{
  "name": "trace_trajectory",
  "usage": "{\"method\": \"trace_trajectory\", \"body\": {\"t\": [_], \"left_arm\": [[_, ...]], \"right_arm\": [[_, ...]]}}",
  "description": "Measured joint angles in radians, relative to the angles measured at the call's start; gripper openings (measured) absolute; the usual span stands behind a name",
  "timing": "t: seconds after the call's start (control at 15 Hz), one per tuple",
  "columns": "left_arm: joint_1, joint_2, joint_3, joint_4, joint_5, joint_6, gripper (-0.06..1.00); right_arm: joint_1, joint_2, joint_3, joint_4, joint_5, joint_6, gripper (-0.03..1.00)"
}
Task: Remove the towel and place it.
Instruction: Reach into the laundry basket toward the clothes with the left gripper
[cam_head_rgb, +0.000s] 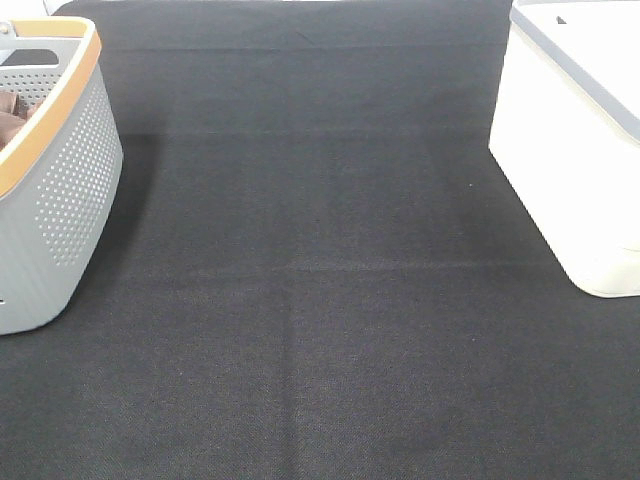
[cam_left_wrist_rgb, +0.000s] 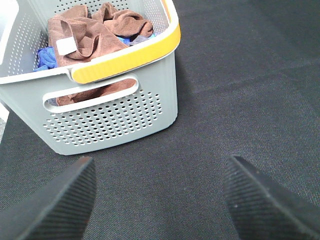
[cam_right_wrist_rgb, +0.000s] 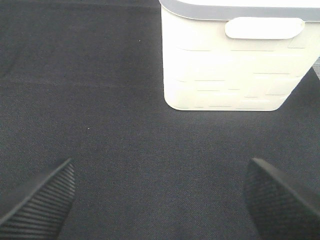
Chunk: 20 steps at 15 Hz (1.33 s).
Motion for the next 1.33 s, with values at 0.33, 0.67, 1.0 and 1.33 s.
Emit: {"method": "trace_trajectory", "body": {"t": [0.33, 0.67, 1.0, 1.33], "left_arm": [[0.000, 0.000, 0.000, 0.000, 0.000, 0.000, 0.69], [0.000, 0.000, 0.000, 0.013, 0.000, 0.000, 0.69], [0.000, 0.013, -0.014, 0.050, -0.164, 0.000, 0.69], [0.000, 0.173, -0.019, 0.071, -0.539, -0.077, 0.69]], "right_arm": [[0.000, 0.000, 0.000, 0.000, 0.000, 0.000, 0.86], [0.000, 0.000, 0.000, 0.000, 0.000, 0.000, 0.86], [0.000, 0.000, 0.000, -0.019, 0.000, 0.000, 0.86], [0.000, 0.003, 0.000, -0.022, 0.000, 0.000, 0.86]]}}
